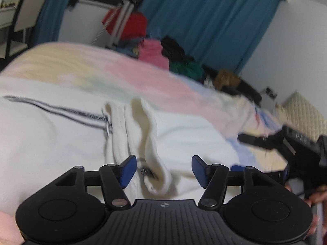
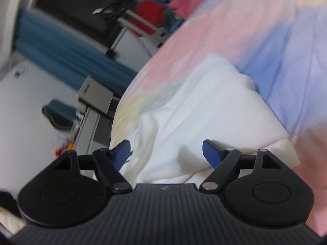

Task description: Fold clothes

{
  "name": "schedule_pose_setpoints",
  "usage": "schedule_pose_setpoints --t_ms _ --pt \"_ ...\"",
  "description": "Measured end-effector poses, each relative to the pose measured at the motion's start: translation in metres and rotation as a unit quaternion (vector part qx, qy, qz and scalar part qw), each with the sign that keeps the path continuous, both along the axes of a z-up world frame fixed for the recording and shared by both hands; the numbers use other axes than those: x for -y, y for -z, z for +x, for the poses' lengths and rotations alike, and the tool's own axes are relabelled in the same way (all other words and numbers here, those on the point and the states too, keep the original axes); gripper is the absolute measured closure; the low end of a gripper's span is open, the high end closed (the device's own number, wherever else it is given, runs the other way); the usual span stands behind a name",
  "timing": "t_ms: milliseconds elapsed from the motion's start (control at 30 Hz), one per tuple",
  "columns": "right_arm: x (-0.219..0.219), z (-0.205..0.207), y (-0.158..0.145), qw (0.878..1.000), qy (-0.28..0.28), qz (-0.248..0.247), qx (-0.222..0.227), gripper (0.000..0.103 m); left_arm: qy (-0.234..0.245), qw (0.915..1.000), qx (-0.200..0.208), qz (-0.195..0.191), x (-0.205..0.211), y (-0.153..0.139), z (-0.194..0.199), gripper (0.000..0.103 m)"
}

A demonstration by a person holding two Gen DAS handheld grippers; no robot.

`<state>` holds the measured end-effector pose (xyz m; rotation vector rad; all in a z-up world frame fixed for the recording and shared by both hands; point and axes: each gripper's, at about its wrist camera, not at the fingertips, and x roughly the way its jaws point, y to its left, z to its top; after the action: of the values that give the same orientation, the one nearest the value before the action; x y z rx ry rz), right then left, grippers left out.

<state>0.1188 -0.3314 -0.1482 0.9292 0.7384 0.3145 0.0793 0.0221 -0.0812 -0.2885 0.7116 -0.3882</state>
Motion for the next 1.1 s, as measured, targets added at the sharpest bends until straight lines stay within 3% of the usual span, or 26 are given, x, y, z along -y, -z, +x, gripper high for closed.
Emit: schedule_pose_setpoints --t_ms 100,200,333,467,600,667,733,833,900,967,1033,1100 --pt "0.007 0.004 0.009 0.999 0.013 0.040 -0.018 0.023 -0.011 0.9997 -0.015 0.018 0.005 0.016 0.009 0.070" --pt "0.013 0.007 0.012 0.998 0.028 0.061 -0.018 0.022 -0.025 0.9995 0.004 0.017 0.005 0.012 0.011 0.087" --pt "0.022 0.007 0.007 0.997 0.047 0.062 0.001 0.022 -0.029 0.9981 0.048 -0.024 0.006 -0.030 0.015 0.091" --pt "0.032 0.002 -0.013 0.996 0.051 0.033 0.066 0.023 0.022 0.9934 0.092 -0.065 0.039 -0.090 0.036 0.091" --pt "0.041 -0.010 -0.040 0.989 0.045 -0.020 0.137 0.023 0.086 0.9867 0.130 -0.047 0.102 -0.145 0.066 0.091" --pt "0.048 -0.020 -0.052 0.983 0.073 -0.068 0.154 0.023 0.121 0.9827 0.138 -0.028 0.140 -0.162 0.082 0.091" --pt "0.060 -0.036 -0.057 0.968 0.158 -0.114 0.157 0.024 0.158 0.9769 0.143 -0.007 0.181 -0.172 0.095 0.091" --pt "0.087 -0.047 -0.048 0.939 0.299 -0.133 0.104 0.023 0.204 0.9677 0.146 0.021 0.246 -0.169 0.109 0.091" --pt "0.106 -0.057 -0.039 0.913 0.384 -0.117 0.077 0.023 0.232 0.9616 0.142 0.034 0.291 -0.154 0.115 0.091" --pt "0.120 -0.070 -0.031 0.877 0.465 -0.108 0.057 0.023 0.255 0.9569 0.134 0.037 0.325 -0.133 0.119 0.090" --pt "0.131 -0.080 -0.023 0.848 0.519 -0.095 0.046 0.023 0.274 0.9532 0.121 0.038 0.350 -0.106 0.123 0.089" --pt "0.138 -0.086 -0.017 0.830 0.548 -0.094 0.037 0.023 0.293 0.9490 0.108 0.040 0.376 -0.080 0.127 0.078"
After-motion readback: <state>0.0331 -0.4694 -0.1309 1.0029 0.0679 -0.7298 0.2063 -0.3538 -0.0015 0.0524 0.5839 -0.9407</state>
